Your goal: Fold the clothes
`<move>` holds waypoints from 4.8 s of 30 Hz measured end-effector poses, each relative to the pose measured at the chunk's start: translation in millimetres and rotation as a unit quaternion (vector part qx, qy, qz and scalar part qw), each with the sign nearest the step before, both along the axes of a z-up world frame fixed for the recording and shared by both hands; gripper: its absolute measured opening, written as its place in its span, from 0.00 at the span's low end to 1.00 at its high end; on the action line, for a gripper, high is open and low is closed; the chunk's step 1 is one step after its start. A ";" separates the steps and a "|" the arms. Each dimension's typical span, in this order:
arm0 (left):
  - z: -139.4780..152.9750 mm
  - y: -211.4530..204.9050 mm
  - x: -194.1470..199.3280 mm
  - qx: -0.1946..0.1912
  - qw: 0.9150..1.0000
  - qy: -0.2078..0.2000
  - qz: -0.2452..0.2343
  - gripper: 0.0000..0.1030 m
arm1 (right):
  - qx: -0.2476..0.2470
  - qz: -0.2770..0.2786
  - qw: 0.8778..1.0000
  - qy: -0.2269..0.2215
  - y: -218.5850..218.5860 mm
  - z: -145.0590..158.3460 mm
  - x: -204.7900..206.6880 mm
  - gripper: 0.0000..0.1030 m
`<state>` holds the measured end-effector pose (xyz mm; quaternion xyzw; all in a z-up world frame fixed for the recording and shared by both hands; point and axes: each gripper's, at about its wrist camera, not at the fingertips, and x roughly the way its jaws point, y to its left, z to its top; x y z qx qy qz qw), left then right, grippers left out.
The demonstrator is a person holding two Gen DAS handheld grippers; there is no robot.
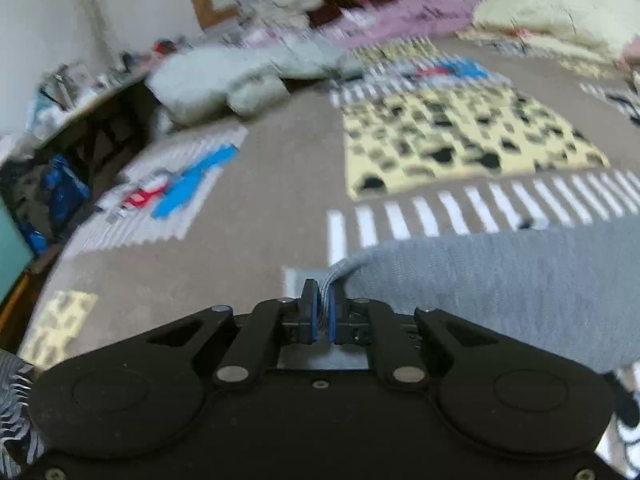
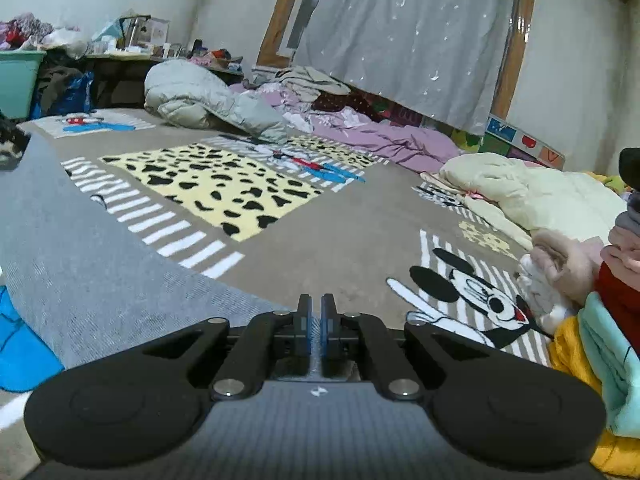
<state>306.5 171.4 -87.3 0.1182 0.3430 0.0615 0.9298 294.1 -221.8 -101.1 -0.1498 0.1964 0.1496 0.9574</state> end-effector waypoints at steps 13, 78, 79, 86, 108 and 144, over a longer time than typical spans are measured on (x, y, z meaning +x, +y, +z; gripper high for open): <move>4.4 2.6 -3.7 -0.030 0.999 -0.022 0.007 0.02 | 0.169 0.022 0.980 0.104 -57.6 -3.3 7.0 0.42; -7.1 69.2 -59.9 -0.365 0.908 -0.098 0.181 0.18 | 0.118 0.055 0.987 0.098 31.2 -16.1 -13.2 0.53; -2.5 68.7 -63.8 -0.344 0.913 -0.108 0.189 0.18 | 0.117 0.056 0.987 0.095 30.1 -14.7 -15.4 0.53; 26.8 20.4 -64.6 -0.242 0.957 -0.149 0.065 0.18 | 0.094 0.109 0.988 0.046 46.0 0.3 -32.6 0.53; 10.6 -56.3 -28.1 -0.185 0.976 -0.100 -0.053 0.35 | 0.127 0.050 0.987 0.080 5.2 3.4 -24.6 0.55; 15.6 27.2 -93.4 -0.420 0.890 -0.130 0.117 0.52 | 0.200 -0.019 0.977 0.078 -61.3 -2.1 -35.2 0.63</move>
